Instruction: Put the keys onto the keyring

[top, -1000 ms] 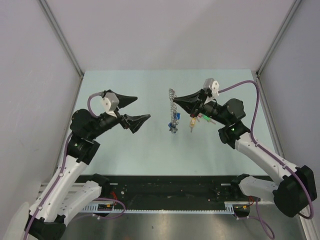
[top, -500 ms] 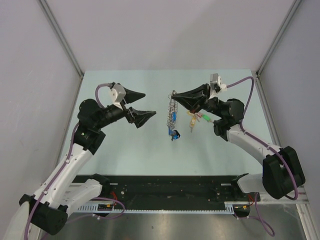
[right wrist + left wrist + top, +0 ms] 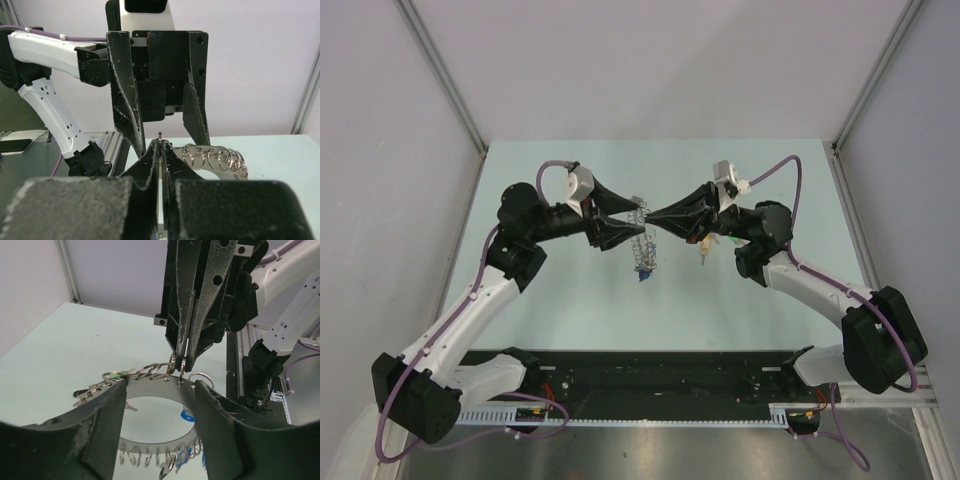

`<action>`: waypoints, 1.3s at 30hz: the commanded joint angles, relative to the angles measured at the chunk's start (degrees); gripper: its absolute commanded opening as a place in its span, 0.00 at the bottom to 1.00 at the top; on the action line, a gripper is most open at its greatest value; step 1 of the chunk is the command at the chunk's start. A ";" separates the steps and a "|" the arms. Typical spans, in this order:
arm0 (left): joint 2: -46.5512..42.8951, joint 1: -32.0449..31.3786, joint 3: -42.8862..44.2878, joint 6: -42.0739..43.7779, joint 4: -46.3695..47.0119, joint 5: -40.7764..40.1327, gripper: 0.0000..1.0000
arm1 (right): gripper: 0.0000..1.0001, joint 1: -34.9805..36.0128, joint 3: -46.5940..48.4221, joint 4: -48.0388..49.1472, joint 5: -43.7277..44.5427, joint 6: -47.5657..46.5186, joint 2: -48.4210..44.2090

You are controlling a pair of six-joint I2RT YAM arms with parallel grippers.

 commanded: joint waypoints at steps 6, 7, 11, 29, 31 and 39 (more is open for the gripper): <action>-1.95 -0.50 -1.28 4.55 2.23 6.54 0.45 | 0.00 0.84 1.47 2.50 -0.91 -1.55 -1.18; -2.04 -0.50 -1.72 5.26 2.06 6.46 0.43 | 0.00 0.76 1.47 2.50 -1.00 -1.55 -1.18; -2.31 -0.41 -2.16 5.70 1.18 6.81 0.33 | 0.00 1.02 1.47 2.42 -1.27 -1.55 -1.18; -2.13 -0.50 -3.74 -0.01 6.45 9.00 0.24 | 0.00 1.90 1.47 0.31 -1.44 -3.66 -1.62; -2.13 -0.67 -3.92 -0.71 6.98 9.44 0.22 | 0.00 1.90 1.47 0.04 -1.36 -3.84 -1.44; -2.13 -1.02 -3.48 -0.46 5.85 8.39 0.00 | 0.00 2.16 1.47 -2.06 -1.44 -5.33 -1.97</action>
